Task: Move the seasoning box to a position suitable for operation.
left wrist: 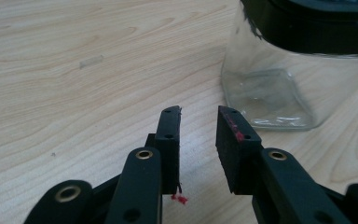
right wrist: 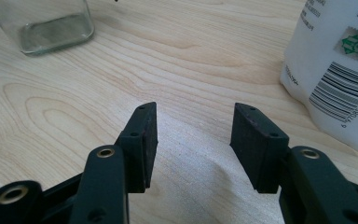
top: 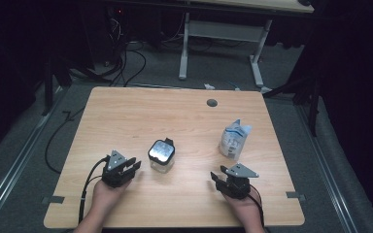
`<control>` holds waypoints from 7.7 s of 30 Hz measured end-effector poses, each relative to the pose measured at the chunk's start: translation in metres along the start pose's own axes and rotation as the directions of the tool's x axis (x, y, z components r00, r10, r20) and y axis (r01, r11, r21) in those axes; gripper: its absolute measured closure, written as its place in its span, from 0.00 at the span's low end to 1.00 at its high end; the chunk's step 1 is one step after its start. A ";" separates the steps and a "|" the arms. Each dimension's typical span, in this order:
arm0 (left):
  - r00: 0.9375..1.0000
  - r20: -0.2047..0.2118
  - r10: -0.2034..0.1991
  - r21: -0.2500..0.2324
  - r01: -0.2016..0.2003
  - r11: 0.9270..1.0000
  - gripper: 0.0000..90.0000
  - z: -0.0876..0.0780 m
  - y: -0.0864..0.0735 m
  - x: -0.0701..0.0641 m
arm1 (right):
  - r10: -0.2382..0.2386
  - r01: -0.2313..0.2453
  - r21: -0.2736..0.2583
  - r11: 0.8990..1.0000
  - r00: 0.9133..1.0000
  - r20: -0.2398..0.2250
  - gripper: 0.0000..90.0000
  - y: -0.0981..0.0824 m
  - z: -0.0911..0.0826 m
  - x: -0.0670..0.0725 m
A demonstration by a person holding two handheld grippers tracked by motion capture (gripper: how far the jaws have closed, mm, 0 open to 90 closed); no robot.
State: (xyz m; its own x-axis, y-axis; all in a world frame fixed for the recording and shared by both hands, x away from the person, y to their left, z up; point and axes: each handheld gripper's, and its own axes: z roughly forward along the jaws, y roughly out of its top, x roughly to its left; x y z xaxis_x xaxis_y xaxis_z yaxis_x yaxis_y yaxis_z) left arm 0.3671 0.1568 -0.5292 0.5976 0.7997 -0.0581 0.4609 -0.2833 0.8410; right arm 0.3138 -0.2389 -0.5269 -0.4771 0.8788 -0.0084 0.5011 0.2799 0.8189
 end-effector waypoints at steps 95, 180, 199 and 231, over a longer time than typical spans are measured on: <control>0.976 0.190 0.111 -0.022 -0.109 0.994 0.84 0.011 0.019 -0.081 | -0.022 0.023 -0.007 1.000 0.999 0.030 0.51 -0.005 -0.006 0.000; 0.981 0.118 0.154 -0.122 -0.140 0.983 1.00 0.038 0.095 -0.053 | -0.052 0.045 -0.085 0.995 0.995 -0.084 0.77 0.049 0.019 0.034; 0.983 0.147 0.108 -0.127 -0.090 0.988 1.00 0.041 0.090 -0.044 | -0.058 0.046 -0.105 0.993 0.993 -0.107 0.79 0.051 0.017 0.038; 0.984 0.122 0.126 -0.101 -0.114 0.988 1.00 0.041 0.093 -0.049 | -0.073 0.061 -0.131 0.990 0.993 -0.090 0.87 0.055 0.010 0.040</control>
State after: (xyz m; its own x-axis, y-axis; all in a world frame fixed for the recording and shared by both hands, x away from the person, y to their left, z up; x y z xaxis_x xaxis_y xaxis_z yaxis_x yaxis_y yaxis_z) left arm 0.4076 0.0699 -0.4700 0.7267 0.6867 -0.0166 0.3211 -0.3182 0.8920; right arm 0.3292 -0.1845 -0.4880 -0.5755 0.8176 -0.0167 0.3724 0.2801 0.8848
